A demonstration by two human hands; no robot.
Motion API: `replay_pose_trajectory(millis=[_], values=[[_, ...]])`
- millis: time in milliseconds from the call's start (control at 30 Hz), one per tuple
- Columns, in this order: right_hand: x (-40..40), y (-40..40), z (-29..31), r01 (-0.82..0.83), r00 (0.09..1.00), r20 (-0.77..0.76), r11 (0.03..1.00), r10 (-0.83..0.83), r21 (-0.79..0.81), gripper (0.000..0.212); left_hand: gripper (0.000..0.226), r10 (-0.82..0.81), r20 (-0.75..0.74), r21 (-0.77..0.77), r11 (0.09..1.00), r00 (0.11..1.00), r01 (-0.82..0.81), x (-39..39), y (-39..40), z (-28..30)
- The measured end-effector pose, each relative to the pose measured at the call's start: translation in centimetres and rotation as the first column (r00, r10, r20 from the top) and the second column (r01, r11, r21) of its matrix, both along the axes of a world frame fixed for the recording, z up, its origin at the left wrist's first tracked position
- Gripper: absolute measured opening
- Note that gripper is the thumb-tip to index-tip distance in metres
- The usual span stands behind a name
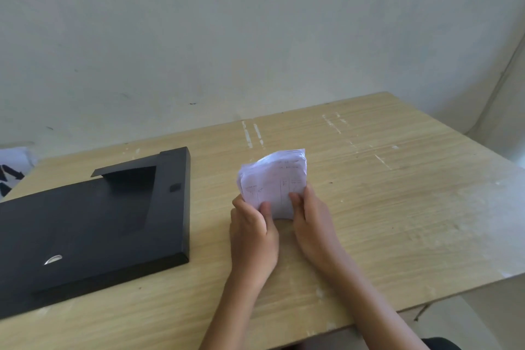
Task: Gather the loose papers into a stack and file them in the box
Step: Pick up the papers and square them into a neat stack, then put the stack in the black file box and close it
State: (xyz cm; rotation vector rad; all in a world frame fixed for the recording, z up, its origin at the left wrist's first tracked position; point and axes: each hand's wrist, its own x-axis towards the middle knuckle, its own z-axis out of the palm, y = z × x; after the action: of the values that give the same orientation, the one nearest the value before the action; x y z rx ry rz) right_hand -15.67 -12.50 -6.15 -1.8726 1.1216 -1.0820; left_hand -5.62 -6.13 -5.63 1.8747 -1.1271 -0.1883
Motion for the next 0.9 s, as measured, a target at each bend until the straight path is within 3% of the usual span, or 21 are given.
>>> replay_pose_trajectory(millis=[100,167,233,267,333,400,433,533,700,767,833,900], values=[[-0.2,-0.2,0.3,-0.012,0.999,0.033,1.000,0.011,0.015,0.017,0.021,-0.007,-0.028,0.043,0.999,1.000,0.008,0.1,-0.2,0.0],[-0.4,-0.3,0.5,-0.008,0.997,0.083,1.000,0.007,0.009,0.024,0.042,-0.011,-0.131,0.063,0.998,0.991,0.020,0.3,0.1,0.9],[-0.6,-0.4,0.6,-0.014,0.995,0.098,1.000,0.013,0.007,0.043,0.069,-0.010,-0.119,-0.047,0.999,0.993,0.005,0.6,1.1,3.0],[-0.6,-0.3,0.6,-0.018,0.995,0.099,1.000,0.017,0.007,0.049,0.074,-0.013,-0.029,-0.155,0.988,0.999,0.008,0.7,1.6,4.5],[-0.6,-0.4,0.6,-0.018,0.995,0.101,1.000,0.017,0.005,0.052,0.066,-0.016,0.292,-0.287,0.952,0.956,0.104,0.7,1.8,7.7],[-0.6,-0.5,0.4,-0.020,0.995,0.099,1.000,0.021,-0.008,0.048,0.060,-0.063,0.598,-0.161,0.967,0.799,0.196,0.6,1.0,9.7],[-0.7,-0.5,0.3,-0.026,0.995,0.092,1.000,0.027,-0.016,0.043,0.061,-0.108,0.683,-0.045,0.981,0.722,0.189,0.3,0.5,10.2],[-0.8,-0.5,-0.1,-0.040,0.994,0.103,0.998,0.044,-0.040,0.029,0.065,-0.219,0.768,0.205,0.974,0.601,0.093,-0.2,-0.5,9.6],[-0.7,-0.3,0.3,-0.046,0.990,0.130,0.998,0.050,-0.030,0.019,0.058,-0.193,0.829,0.166,0.981,0.525,0.098,0.8,-0.7,8.8],[-0.8,-0.1,0.7,-0.034,0.987,0.158,0.999,0.037,-0.019,0.026,0.064,-0.184,0.796,0.134,0.983,0.576,0.129,1.5,-0.2,9.0],[-0.9,0.0,1.0,-0.034,0.977,0.211,0.999,0.029,0.023,0.026,0.071,-0.123,0.663,0.044,0.991,0.739,0.125,2.4,0.8,8.7],[-0.8,0.3,1.5,-0.058,0.960,0.278,0.995,0.034,0.080,0.020,0.079,-0.100,0.303,0.031,0.995,0.948,0.095,2.9,2.0,8.4]])
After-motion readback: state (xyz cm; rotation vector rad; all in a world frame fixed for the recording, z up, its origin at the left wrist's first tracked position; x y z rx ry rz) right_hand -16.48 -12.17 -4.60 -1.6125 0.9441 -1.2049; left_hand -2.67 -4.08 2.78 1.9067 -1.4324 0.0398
